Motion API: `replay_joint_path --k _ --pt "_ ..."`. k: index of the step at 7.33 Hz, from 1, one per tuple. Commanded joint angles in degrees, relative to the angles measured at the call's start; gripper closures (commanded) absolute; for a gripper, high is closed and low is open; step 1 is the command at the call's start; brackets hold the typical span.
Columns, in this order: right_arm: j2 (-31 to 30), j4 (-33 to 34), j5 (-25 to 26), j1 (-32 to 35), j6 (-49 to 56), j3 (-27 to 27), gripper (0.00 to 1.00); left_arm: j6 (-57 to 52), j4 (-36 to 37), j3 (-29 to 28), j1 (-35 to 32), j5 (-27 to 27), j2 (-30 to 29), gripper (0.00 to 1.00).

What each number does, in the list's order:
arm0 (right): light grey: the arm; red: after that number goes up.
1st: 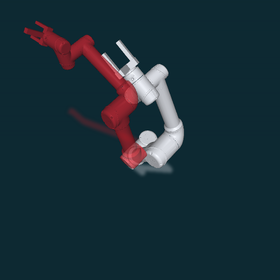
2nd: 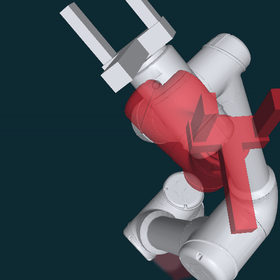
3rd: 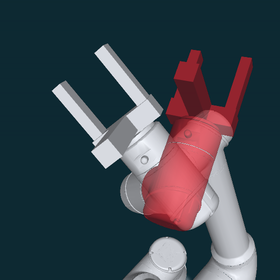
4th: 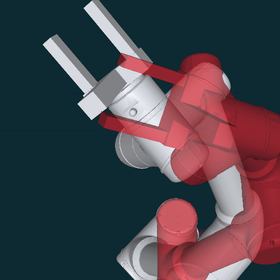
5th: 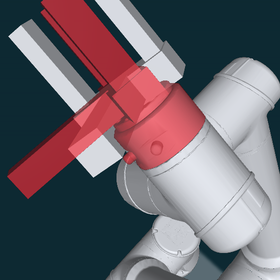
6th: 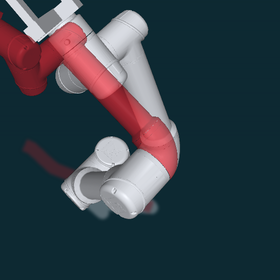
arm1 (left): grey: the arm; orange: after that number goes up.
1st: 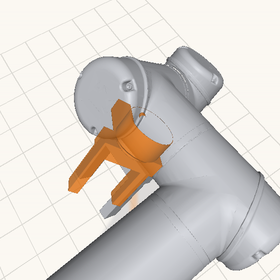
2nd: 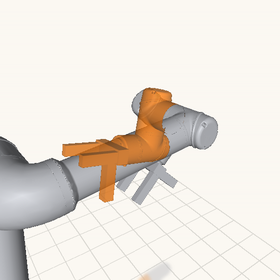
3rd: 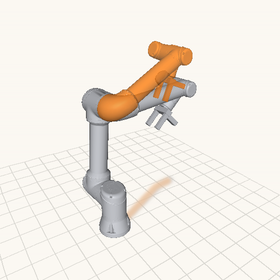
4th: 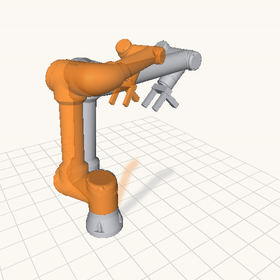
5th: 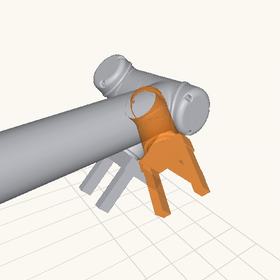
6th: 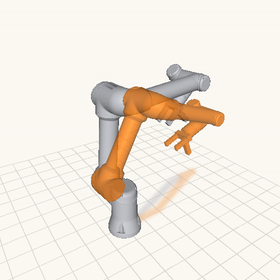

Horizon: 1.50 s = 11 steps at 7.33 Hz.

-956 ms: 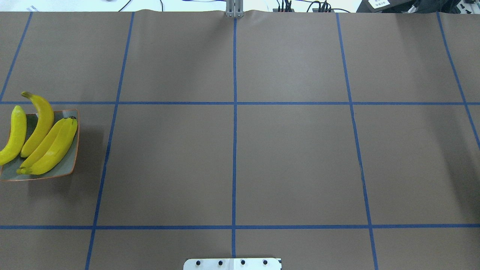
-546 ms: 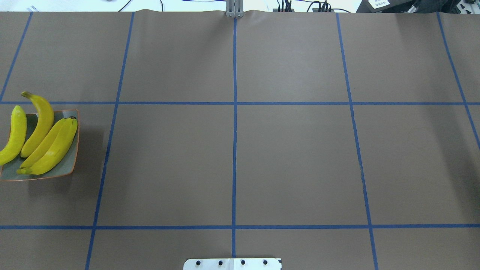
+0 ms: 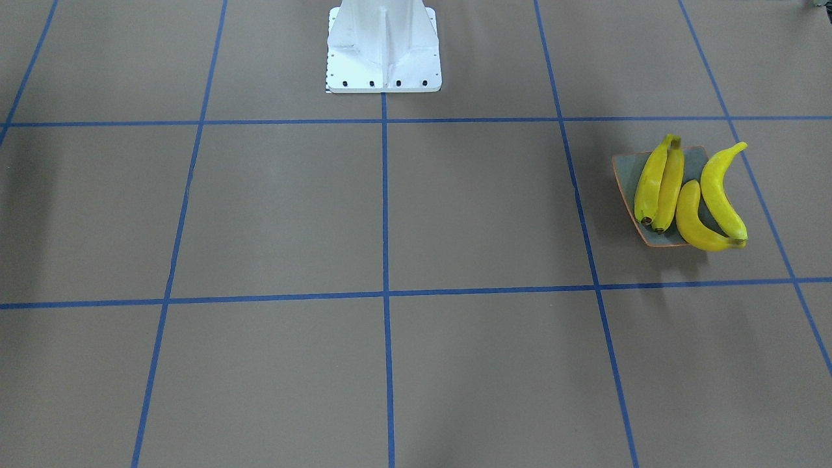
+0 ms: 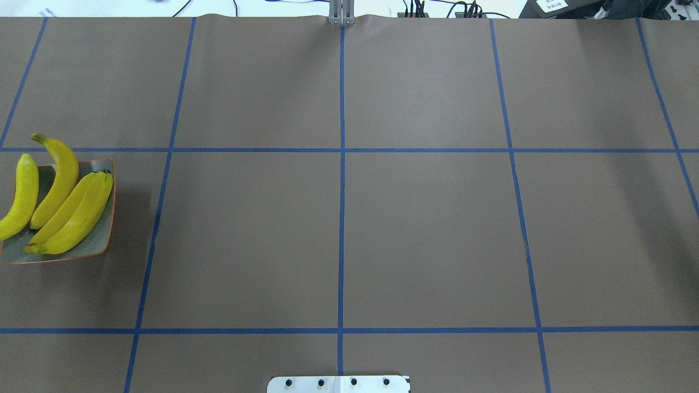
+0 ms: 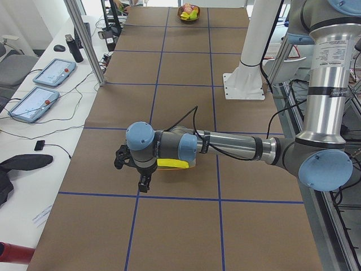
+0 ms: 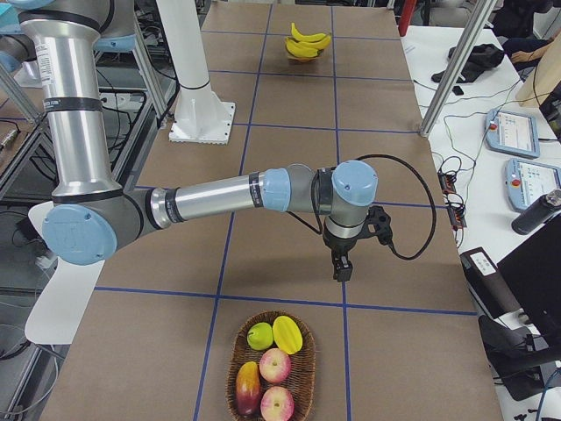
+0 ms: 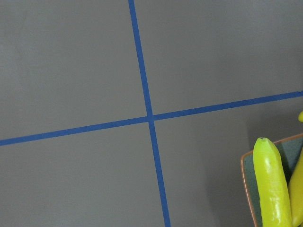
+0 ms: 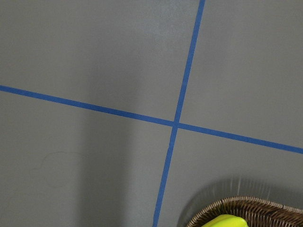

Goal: Transfer all bananas from basket to plate

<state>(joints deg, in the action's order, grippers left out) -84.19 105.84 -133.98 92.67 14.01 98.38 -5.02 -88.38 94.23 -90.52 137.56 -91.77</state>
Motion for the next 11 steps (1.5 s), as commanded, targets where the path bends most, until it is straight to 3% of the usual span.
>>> replay_joint_path --k 1,5,8,11 --pt "-0.5 0.7 -0.1 0.1 0.1 0.4 0.0 1.6 0.6 0.1 -0.2 2.0 -0.2 0.01" --pt "-1.8 0.3 -0.8 0.0 -0.6 0.4 0.0 2.6 2.2 2.4 -0.3 3.3 0.9 0.01" --pt "-1.9 0.3 -0.7 0.0 -0.8 0.1 0.0 3.9 2.1 2.7 -0.1 -2.6 0.2 0.01" --pt "-1.9 0.2 -0.6 -0.2 -0.6 -0.1 0.0 3.9 2.2 3.9 -0.1 -1.9 0.7 0.01"
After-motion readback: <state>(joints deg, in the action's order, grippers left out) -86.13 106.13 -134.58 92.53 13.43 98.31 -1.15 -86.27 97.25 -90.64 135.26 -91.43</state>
